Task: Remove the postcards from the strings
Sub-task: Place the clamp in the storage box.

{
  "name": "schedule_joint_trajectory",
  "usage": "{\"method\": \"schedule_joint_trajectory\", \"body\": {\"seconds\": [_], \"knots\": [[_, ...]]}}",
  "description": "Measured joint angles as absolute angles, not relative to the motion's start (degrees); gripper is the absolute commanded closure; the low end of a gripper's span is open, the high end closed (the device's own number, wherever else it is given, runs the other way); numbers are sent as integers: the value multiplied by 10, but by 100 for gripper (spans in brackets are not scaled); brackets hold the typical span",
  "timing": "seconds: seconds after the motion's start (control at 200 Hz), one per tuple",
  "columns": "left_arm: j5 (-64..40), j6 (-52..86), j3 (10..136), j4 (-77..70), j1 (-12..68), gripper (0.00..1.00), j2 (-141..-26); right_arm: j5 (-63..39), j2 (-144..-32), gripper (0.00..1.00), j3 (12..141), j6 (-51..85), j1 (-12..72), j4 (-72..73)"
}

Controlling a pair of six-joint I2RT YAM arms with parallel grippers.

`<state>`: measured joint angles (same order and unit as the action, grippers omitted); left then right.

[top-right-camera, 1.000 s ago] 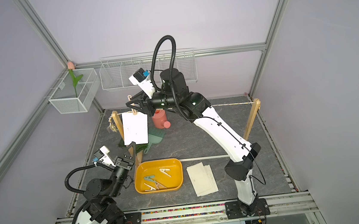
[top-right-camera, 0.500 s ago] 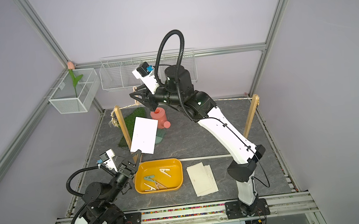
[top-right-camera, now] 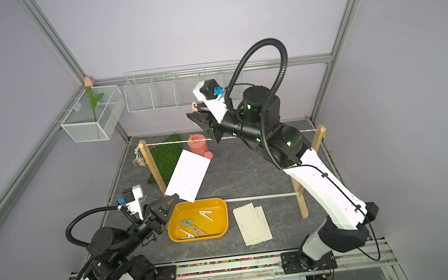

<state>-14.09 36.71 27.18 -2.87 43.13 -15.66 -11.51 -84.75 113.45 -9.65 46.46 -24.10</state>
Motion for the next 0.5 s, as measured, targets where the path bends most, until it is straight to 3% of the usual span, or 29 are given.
{"method": "schedule_joint_trajectory", "body": {"seconds": [0.315,0.5], "knots": [[-191,234,449,80,431,100,-173,-116,-583,68,783,-61,465,-185],[-194,167,536,90,431,100,-213,-129,-535,70,663,-8,466,-138]]}}
